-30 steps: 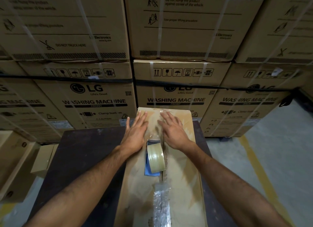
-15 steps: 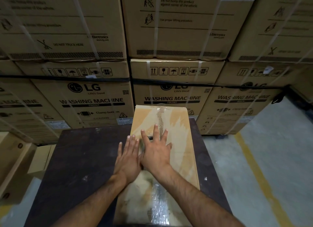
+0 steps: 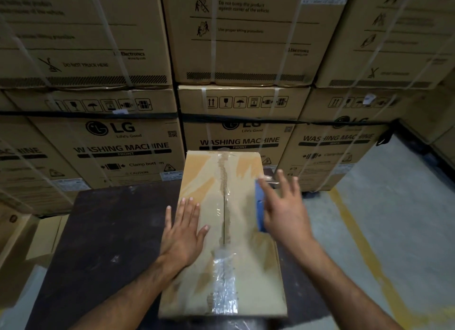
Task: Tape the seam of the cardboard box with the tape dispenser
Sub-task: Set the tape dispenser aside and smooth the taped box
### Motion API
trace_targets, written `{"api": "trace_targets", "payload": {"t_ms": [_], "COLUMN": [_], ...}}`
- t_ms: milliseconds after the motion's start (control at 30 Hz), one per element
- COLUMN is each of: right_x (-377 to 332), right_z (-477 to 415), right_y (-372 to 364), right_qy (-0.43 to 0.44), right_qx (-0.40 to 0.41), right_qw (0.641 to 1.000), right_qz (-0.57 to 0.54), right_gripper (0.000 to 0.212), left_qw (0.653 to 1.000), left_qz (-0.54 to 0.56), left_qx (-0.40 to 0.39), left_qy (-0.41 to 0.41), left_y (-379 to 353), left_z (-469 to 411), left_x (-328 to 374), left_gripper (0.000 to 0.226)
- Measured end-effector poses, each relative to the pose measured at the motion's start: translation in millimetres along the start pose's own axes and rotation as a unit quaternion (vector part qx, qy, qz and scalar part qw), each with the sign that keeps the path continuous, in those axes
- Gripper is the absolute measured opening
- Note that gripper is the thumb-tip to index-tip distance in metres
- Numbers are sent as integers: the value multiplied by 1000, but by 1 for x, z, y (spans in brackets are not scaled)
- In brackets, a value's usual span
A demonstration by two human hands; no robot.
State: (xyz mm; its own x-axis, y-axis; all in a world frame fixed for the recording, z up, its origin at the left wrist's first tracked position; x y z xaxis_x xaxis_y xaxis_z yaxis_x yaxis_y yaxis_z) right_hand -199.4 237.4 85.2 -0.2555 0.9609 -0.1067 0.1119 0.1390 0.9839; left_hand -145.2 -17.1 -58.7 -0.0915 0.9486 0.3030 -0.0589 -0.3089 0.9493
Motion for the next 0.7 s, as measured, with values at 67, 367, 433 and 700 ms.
{"api": "trace_targets", "payload": {"t_ms": [67,367,433,700], "right_x": [47,136,133,129], "right_z": [6,41,49,73], "right_y": [-5,-159,-187,-239], "right_qy": [-49,-26,0,7], "right_qx": [-16,-224,-263,-272], "right_qw": [999,968,959,960], "right_qz": [17,109,107,74], "right_gripper": [71,92,92,71], "left_qw": [1000,1000,1000,1000], "left_qz": [-4,-13,-13,-23], "left_qx": [-5,-5,-3,-3], "left_qy": [4,12,9,8], "left_y": [-1,-3,-2,-1], "left_z": [3,2,2,3], "left_x": [2,1,1,4], "left_gripper": [79,76,77,75]}}
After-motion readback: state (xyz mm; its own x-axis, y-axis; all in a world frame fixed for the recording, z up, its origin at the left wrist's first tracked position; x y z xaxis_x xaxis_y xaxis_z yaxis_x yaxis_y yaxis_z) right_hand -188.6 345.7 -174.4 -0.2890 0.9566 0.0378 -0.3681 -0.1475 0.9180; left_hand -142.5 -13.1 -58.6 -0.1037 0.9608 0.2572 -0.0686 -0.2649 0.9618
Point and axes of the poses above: each hand's wrist, its own z-axis away from the middle knuckle, its own y-axis out of the back of the hand, x = y × z, the point moved 6 cm from there along -z, towards the middle knuckle, and after that the axes turned 10 degrees about z, right-handed, at the moved point
